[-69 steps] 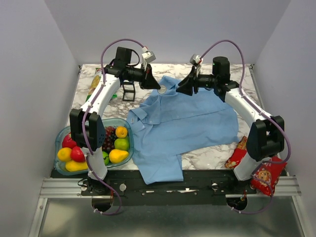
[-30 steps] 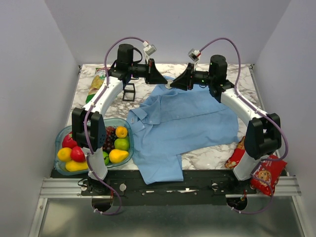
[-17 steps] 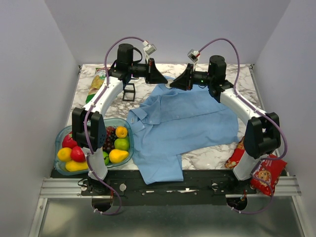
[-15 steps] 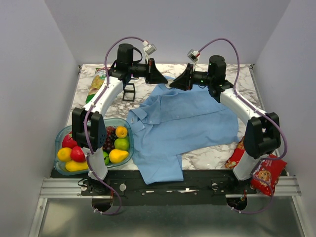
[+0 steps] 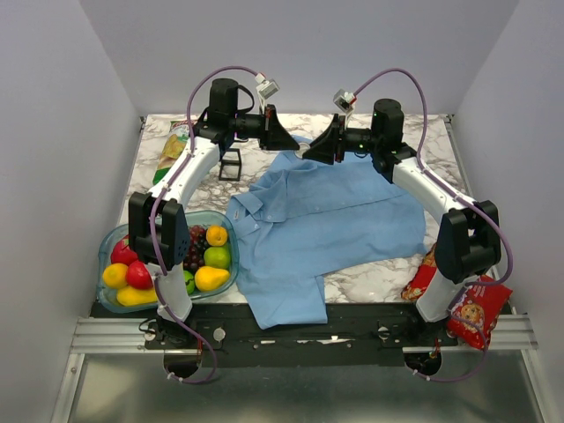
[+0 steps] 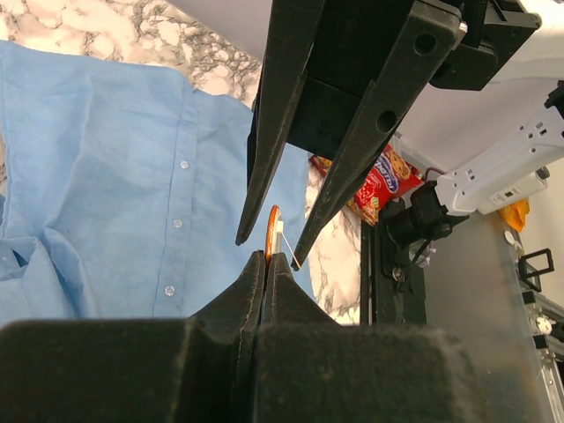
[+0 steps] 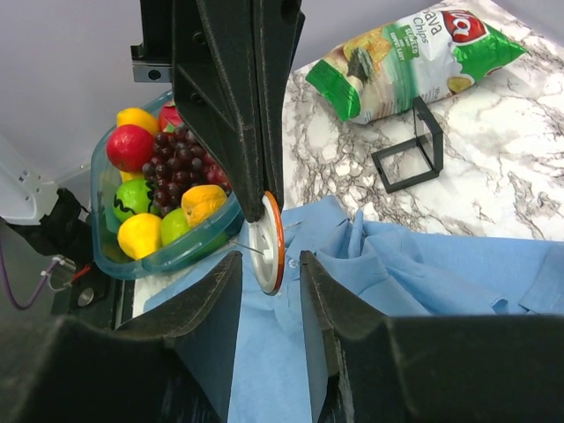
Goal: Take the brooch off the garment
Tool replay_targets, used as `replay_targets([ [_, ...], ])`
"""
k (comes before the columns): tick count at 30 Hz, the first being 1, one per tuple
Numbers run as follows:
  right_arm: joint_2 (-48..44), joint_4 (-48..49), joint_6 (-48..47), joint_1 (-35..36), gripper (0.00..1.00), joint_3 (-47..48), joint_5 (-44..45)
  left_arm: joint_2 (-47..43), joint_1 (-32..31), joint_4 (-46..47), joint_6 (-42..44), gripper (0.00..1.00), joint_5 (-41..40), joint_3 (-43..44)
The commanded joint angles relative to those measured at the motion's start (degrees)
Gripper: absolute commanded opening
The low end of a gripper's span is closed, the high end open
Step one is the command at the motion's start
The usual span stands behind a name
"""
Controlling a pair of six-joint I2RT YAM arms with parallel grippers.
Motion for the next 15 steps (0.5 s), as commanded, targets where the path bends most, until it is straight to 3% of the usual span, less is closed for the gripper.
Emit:
replay_targets([
  [1, -0.7, 0.2, -1.5, 0.2, 0.4, 0.3, -1.6, -0.2, -0.3, 0.4, 0.5, 0.0, 2.1, -1.1],
  [15, -0.5, -0.4, -1.7, 0.1, 0.34, 0.2, -0.1, -0.5, -0.4, -1.3, 2.5, 0.0, 2.3, -1.4],
])
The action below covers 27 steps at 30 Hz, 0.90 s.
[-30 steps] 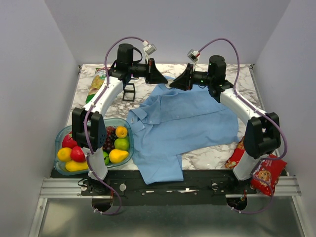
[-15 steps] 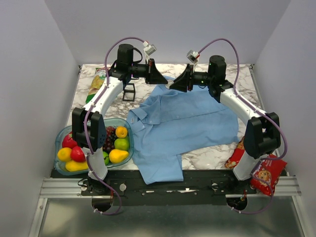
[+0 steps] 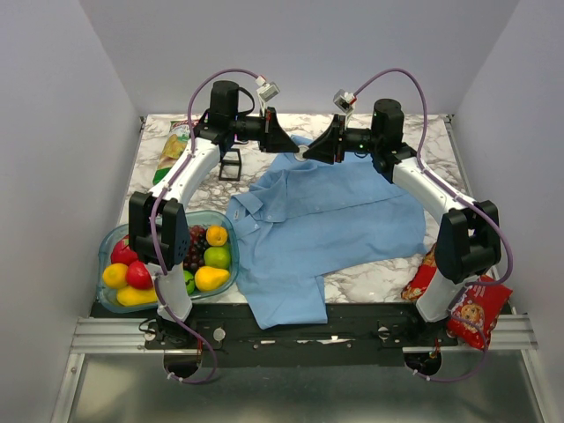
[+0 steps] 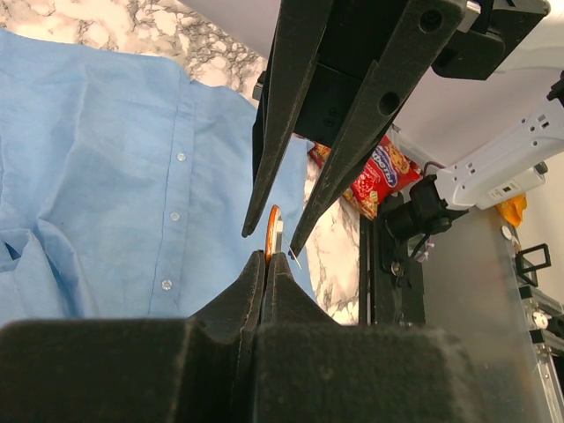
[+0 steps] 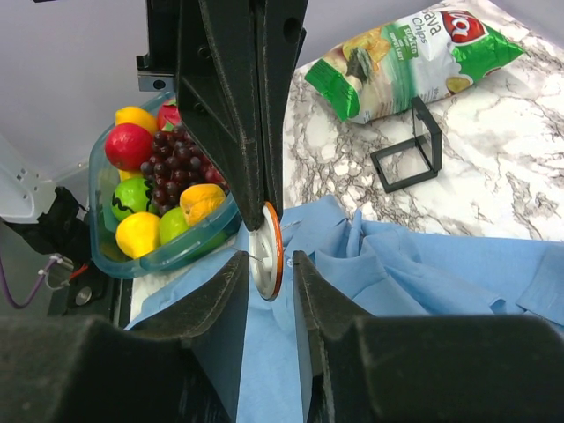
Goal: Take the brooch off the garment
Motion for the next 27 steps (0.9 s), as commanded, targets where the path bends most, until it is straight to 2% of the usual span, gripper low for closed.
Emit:
replay_targets([
  [1, -0.4, -0.3, -1.2, 0.1, 0.34, 0.3, 0.1, -0.5, -0.4, -1.0, 1.0, 0.0, 1.9, -0.3],
  [13, 1.0, -0.4, -0.1, 0.1, 0.33, 0.6, 2.5, 0.0, -0.7, -6.3, 6.6, 0.0, 1.4, 1.9],
  [27, 2.4, -1.3, -0.7, 0.1, 0.33, 1.2, 3.9, 0.6, -0.8, -7.1, 7.3, 0.0, 1.2, 2.7],
])
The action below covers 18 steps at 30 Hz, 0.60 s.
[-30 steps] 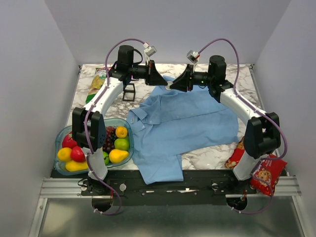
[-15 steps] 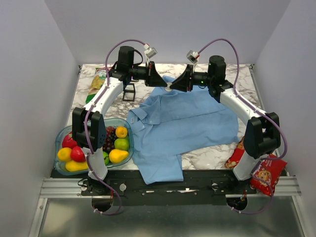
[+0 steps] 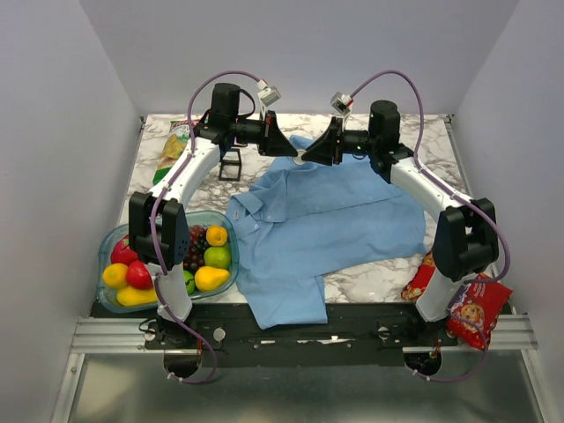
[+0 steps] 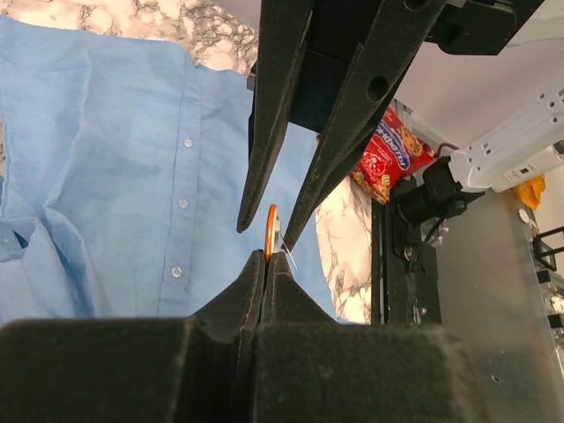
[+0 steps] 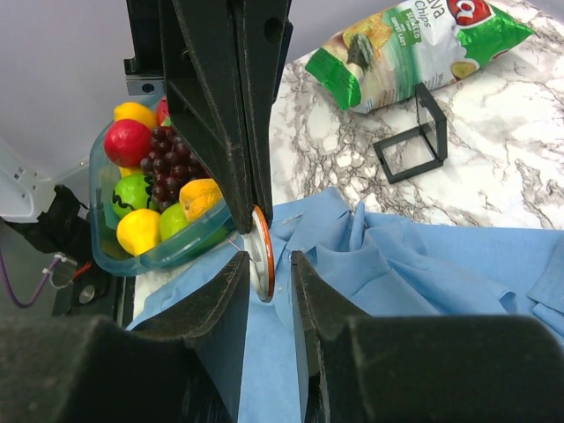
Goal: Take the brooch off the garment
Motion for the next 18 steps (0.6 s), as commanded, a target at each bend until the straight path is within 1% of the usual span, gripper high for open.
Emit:
replay_targets([
  [1, 1.2, -0.6, -0.7, 0.2, 0.33, 1.3, 3.0, 0.6, -0.7, -1.3, 0.9, 0.0, 1.4, 2.3],
  [9, 1.9, -0.7, -1.2, 0.2, 0.33, 1.8, 3.3, 0.7, -0.7, -1.6, 1.0, 0.0, 1.3, 2.7],
  [18, 2.3, -0.9, -0.9, 0.1, 0.33, 2.3, 6.7, 0.9, -0.9, -2.0, 1.4, 0.0, 1.5, 2.9],
])
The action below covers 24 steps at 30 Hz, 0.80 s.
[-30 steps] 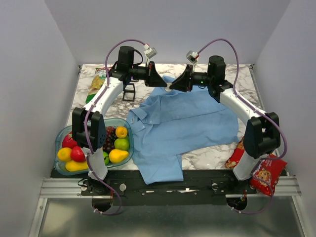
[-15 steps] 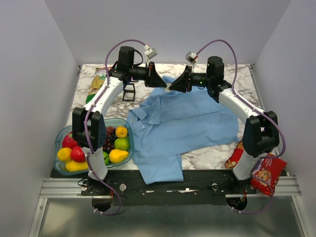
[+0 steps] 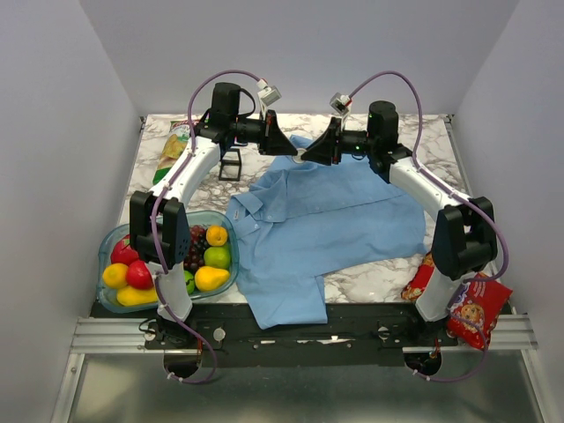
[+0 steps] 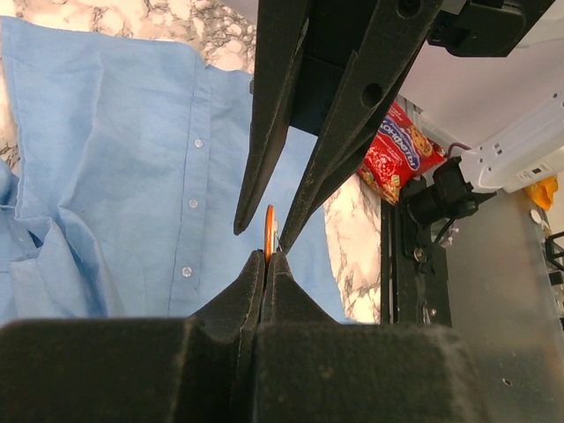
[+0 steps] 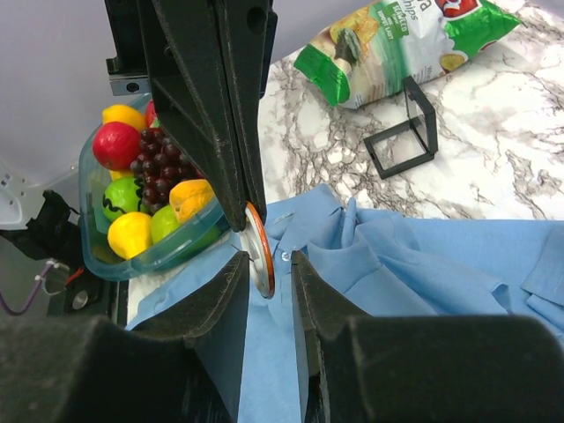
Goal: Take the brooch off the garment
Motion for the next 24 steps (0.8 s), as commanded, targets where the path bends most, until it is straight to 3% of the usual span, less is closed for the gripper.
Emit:
replay_targets([
  [1, 1.6, -0.9, -0.9, 0.2, 0.33, 2.3, 5.5, 0.3, -0.9, -1.4, 0.3, 0.0, 2.3, 2.1],
  [17, 3.0, -1.6, 2.1, 0.6, 0.3, 5.5, 17.9, 0.2, -1.4, -3.5, 2.2, 0.0, 2.0, 3.1],
  [24, 3.4, -1.2, 8.3, 0.7, 0.27, 6.5, 26.2, 0.1, -1.7, -4.1, 2.6, 0.0, 1.9, 3.0],
])
